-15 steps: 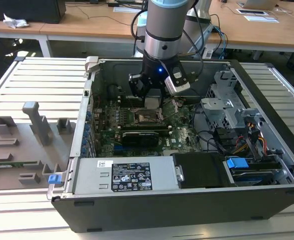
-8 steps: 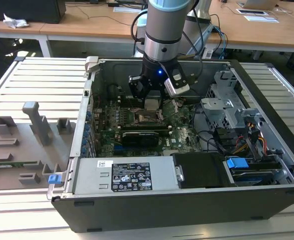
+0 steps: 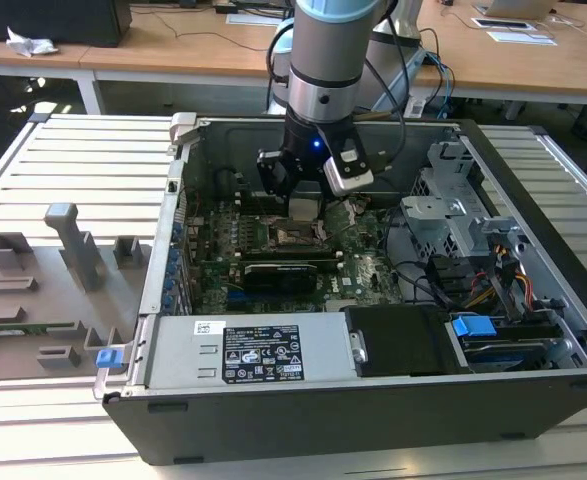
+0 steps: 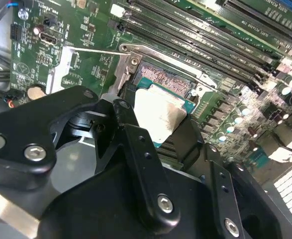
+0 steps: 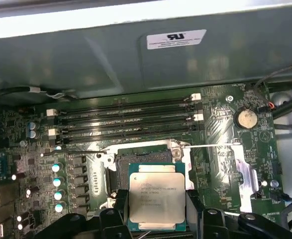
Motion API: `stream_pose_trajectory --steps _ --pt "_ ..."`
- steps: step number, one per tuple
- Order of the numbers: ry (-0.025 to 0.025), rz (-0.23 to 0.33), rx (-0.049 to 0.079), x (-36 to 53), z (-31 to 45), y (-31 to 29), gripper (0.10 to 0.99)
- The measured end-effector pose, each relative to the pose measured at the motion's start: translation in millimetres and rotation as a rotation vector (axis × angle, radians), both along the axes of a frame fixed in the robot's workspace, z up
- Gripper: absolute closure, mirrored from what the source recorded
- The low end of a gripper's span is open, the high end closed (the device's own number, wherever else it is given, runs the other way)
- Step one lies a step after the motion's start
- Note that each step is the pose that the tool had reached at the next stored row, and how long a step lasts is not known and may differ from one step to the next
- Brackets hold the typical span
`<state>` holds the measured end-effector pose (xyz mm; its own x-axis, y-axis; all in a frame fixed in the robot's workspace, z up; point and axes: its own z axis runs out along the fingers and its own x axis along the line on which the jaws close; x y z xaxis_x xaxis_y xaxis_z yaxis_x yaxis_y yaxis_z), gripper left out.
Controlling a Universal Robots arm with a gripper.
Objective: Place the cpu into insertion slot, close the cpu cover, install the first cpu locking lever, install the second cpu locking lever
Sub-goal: 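Place the cpu into insertion slot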
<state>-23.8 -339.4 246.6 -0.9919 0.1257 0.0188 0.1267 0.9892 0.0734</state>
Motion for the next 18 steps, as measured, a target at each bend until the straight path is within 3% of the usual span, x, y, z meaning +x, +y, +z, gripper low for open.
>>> stream_pose_trajectory --steps 8,13,18 --pt "0.0000 -0.104 -0.003 0.0 0.0 0.0 0.545" --pt "0.0001 -0.198 -0.005 0.0 -0.3 0.0 0.545" --pt "0.0002 -0.249 -0.006 0.0 -0.7 0.0 0.545"
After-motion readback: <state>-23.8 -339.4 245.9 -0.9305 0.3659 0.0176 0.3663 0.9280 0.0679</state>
